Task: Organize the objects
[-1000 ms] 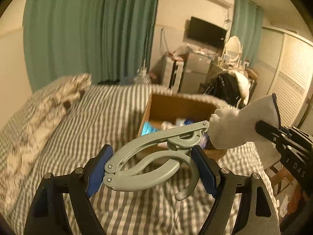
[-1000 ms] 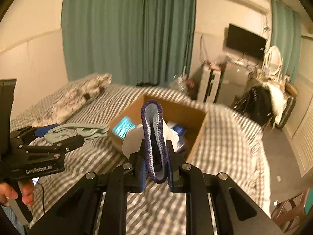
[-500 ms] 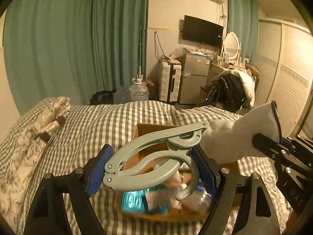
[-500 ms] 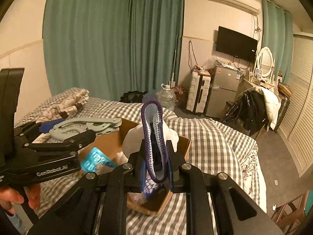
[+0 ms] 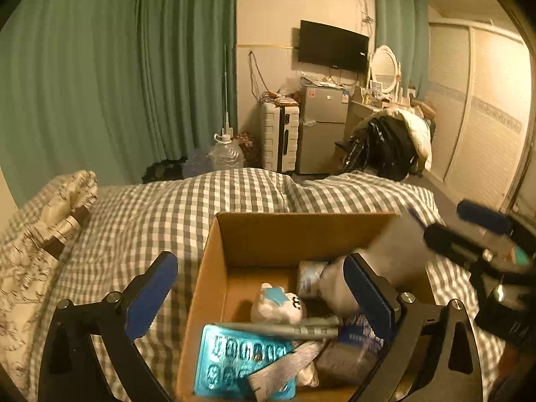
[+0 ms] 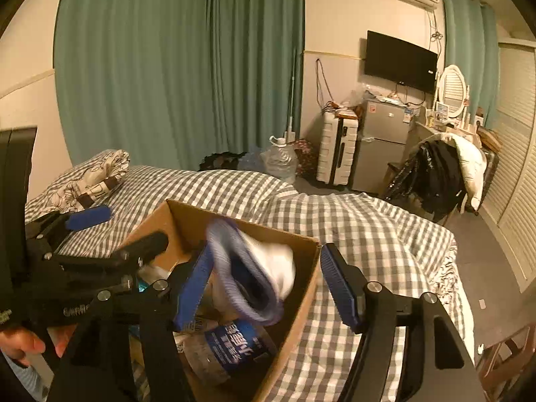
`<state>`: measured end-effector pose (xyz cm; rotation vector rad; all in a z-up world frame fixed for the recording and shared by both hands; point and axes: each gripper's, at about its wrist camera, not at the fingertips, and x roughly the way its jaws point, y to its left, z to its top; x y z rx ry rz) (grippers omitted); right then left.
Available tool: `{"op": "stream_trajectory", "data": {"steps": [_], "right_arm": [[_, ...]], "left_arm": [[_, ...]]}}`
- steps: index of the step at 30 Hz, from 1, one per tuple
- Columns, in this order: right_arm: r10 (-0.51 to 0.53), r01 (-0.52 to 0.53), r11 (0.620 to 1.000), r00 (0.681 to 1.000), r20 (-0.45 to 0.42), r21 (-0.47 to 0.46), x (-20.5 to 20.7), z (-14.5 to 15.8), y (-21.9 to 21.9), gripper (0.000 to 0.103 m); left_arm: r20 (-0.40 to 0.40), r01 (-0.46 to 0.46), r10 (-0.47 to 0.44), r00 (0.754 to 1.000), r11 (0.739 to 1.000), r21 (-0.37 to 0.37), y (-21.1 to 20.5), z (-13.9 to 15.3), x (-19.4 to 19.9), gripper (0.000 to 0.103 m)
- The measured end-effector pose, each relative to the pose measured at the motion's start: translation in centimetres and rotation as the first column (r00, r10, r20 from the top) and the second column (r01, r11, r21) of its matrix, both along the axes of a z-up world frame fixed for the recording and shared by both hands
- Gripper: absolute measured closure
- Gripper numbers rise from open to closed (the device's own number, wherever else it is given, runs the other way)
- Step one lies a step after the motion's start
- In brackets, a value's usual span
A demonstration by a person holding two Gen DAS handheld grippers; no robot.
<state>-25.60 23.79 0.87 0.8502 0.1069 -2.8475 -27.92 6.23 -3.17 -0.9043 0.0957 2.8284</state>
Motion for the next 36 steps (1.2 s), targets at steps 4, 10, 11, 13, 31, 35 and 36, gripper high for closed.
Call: {"op": "stream_trajectory", "data": {"steps": [4,10,11,13,31,35,36], "right_arm": [[-0.033,0.033,0.999,0.999,-0.006,0.010,1.5,1.7,0.3,0.033],[-0.064,0.064,0.998,0.998,-0.030,0.025,5.3,5.7,0.7,0.025],[-0.072,0.074,0.997,0.997,-0.041,0.033,6.1,6.4,0.7,0.024],[-0.082,0.085,0.996,0.995,-0.057,0.039,7.6,7.8,0.7,0.021],[-0.172,0.175,0.985,0.970,-0.169,0.002,18.7,15.1,0.0,0.000],[-0.170,0.172,0.985,0.967,-0.190,-0.003,18.8,13.4,-0.2,0.000],[-0.171,0.175,0.985,0.965,-0.197,0.002,18.6,12.9,-0.1,0.000]], "left_arm": [[-0.007,0.007,-0.008,1.000,1.000,-0.025,-0.2,1.6,1.9,0.001],[-0.059,-0.007,0.007,0.998,1.000,0.003,-1.6,5.9,5.8,0.000],[-0.069,-0.009,0.010,0.998,1.000,0.008,-1.7,6.6,6.3,0.000],[-0.094,-0.013,0.015,0.995,1.000,0.020,-2.1,8.1,7.6,0.000],[-0.245,-0.062,0.078,0.966,0.996,0.071,-4.9,13.5,17.8,0.000],[-0.253,-0.042,0.064,0.965,0.995,0.089,-4.6,12.2,18.5,0.000],[-0.256,-0.040,0.063,0.965,0.995,0.092,-4.5,11.6,18.7,0.000]]}}
